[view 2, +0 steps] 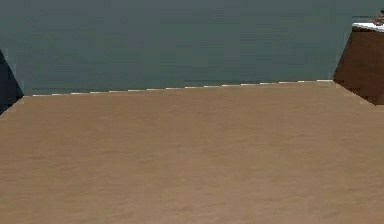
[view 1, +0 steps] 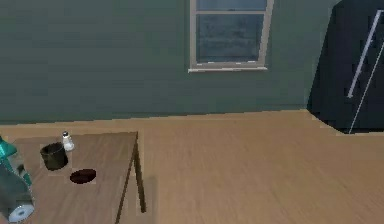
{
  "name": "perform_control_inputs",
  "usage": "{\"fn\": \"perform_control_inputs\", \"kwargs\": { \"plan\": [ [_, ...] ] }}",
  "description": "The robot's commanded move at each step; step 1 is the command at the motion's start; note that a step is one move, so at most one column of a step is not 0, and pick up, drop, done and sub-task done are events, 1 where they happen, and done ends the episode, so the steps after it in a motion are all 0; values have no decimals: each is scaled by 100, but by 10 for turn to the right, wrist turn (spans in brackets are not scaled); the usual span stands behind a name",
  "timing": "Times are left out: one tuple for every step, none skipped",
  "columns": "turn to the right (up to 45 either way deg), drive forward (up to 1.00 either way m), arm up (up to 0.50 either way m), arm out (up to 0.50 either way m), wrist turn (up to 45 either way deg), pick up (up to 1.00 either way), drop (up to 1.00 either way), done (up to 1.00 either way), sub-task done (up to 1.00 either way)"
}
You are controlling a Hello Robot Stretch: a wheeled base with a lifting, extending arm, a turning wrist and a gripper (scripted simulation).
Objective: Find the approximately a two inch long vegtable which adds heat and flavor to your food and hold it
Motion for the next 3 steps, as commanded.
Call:
{"fn": "perform_control_inputs", "kwargs": {
  "plan": [
    [-30, 0, 0, 0, 0, 0, 0, 0, 0],
    [0, 20, 0, 0, 0, 0, 0, 0, 0],
    [-450, 0, 0, 0, 0, 0, 0, 0, 0]
  ]
}}
